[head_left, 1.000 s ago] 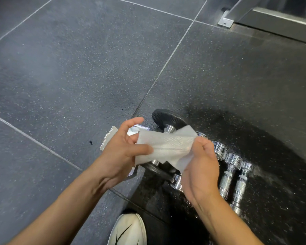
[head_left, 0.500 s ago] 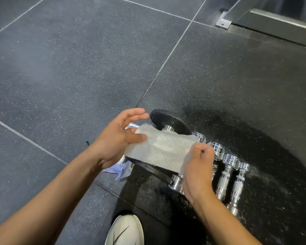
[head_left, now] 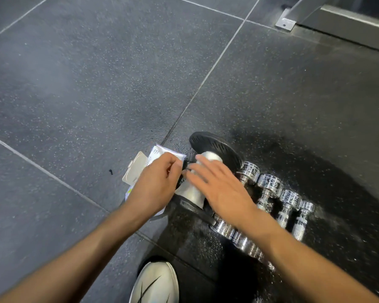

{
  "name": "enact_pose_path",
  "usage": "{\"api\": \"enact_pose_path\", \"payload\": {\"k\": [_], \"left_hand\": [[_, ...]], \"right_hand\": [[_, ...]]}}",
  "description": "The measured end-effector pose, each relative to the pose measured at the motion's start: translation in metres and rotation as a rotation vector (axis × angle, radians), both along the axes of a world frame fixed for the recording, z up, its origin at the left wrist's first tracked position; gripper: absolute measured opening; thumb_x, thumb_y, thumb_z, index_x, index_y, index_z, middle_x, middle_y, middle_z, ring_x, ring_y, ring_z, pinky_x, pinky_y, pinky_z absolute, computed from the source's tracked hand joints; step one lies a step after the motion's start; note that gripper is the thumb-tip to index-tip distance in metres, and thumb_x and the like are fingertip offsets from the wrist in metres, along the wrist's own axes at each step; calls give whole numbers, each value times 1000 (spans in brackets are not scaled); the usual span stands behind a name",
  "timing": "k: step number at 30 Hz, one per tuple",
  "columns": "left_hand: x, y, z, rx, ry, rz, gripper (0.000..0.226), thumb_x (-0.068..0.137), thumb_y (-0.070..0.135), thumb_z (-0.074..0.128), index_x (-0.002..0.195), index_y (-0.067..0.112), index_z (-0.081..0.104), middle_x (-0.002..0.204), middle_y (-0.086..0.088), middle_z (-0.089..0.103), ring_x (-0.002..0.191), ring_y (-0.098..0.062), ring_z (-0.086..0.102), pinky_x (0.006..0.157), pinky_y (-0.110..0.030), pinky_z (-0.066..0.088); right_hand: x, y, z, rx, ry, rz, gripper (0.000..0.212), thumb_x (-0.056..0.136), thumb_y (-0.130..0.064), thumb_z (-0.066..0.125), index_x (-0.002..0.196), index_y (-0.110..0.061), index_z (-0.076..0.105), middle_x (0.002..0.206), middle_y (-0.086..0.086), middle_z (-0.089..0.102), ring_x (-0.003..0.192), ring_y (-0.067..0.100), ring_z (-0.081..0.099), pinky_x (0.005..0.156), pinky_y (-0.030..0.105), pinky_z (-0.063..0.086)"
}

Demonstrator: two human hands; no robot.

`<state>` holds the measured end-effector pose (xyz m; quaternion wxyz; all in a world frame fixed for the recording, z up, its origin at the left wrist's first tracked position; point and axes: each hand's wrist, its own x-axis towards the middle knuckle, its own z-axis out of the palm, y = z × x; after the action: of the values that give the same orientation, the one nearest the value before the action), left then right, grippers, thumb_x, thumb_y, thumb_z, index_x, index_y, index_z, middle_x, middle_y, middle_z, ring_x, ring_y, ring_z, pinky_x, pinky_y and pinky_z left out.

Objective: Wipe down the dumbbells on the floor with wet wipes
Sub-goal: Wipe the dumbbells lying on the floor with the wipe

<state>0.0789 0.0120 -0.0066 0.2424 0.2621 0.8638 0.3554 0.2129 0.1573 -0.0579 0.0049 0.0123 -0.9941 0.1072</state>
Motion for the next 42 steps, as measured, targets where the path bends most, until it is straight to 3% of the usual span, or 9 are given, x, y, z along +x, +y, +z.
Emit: {"api": "enact_pose_path", "payload": {"k": [2,6,11,17,20,25,32,36,42], "left_hand": [[10,4,-2,-16,49,-22,25,106,33,43,88,20,54,74,2,63,73,-24,58,72,-42,48],[21,14,-10,-120,94,-65,28,108,34,32,93,15,46,73,3,53,75,-32,53,66,-42,38],[20,14,-18,-101,62,-14,26,109,33,33,92,17,45,71,3,52,73,-32,51,64,-41,36],[21,13,-20,-108,83,7,27,109,33,34,83,26,36,64,8,46,61,-22,42,61,-38,25],[21,13,-22,-89,99,13,26,109,34,34,85,25,38,64,8,46,62,-23,42,61,-38,25],[20,11,-25,-56,87,22,26,109,36,34,87,23,43,65,6,50,66,-26,50,63,-42,37],[20,11,-29,-46,76,44,30,108,37,35,81,26,39,63,2,51,65,-28,50,65,-45,44],[20,12,-27,-59,59,54,31,109,37,35,79,28,38,65,3,51,66,-27,48,65,-44,43],[21,12,-24,-84,57,56,31,109,38,34,80,28,37,67,5,51,70,-28,49,66,-43,41]], "right_hand": [[-18,11,-13,210,-155,254,67,89,-11,59,151,-21,37,151,8,49,150,30,31,125,50,17],[-54,8,-4,346,-241,480,29,91,-15,56,117,-15,66,101,7,72,96,28,65,94,42,45],[-92,4,29,382,-679,415,28,97,-26,60,123,-15,62,116,6,68,110,28,63,92,36,45],[-58,34,-22,343,-51,238,15,91,-8,62,105,-12,67,94,8,67,99,30,62,112,44,39],[-26,20,-43,214,68,53,35,90,-1,54,124,-7,57,124,13,58,130,36,48,122,51,24],[14,-5,-30,-441,-106,-70,96,71,23,50,157,-19,37,169,-8,19,156,16,14,127,32,15],[33,-23,-2,-1022,76,-398,44,85,10,56,115,-15,77,130,-10,68,124,-2,58,107,15,40],[25,-40,8,-1221,33,-961,29,97,-11,52,104,-28,74,104,-9,73,95,12,68,81,28,53],[1,-21,13,-2094,-1,-1377,36,109,-31,42,118,-3,64,95,17,75,88,31,72,92,48,55]]}}
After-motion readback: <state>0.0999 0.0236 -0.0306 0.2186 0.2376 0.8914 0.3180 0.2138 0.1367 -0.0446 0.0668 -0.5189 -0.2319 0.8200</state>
